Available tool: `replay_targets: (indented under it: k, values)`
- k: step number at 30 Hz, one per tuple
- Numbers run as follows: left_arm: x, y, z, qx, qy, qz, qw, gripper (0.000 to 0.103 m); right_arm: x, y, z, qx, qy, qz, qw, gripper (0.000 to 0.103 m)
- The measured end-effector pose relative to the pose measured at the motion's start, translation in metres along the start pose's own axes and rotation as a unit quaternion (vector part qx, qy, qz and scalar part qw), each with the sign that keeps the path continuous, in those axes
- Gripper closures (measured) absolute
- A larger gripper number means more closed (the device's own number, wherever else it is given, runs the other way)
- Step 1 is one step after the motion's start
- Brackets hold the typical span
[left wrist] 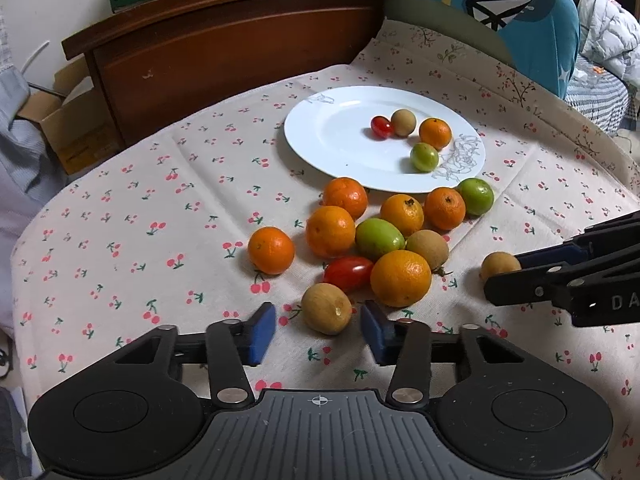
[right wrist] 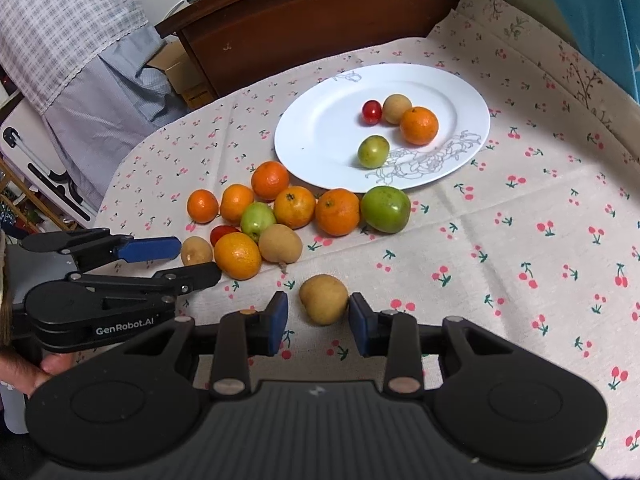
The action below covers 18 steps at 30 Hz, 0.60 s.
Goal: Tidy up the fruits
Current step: 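Grasp a brown kiwi with the left tool while the right tool grasps a tan round fruit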
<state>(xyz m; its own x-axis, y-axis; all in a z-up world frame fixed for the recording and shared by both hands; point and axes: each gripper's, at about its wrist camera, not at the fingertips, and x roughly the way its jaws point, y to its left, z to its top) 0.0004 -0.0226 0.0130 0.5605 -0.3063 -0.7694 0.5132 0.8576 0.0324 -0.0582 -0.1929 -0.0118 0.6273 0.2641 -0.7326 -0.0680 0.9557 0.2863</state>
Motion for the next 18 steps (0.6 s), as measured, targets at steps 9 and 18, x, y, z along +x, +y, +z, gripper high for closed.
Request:
replay_targets:
  k: [9, 18]
  values:
    - [0.0022, -0.0004, 0.001, -0.004, -0.005, -0.012, 0.9999, 0.072, 0.0024, 0.0015, 0.0, -0.007, -0.001, 0.0, 1.0, 0.075]
    - [-0.0019, 0.0023, 0.0002, -0.023, -0.01, -0.011, 0.9996, 0.08, 0.0023, 0.0015, 0.0005, -0.009, -0.004, 0.001, 1.0, 0.076]
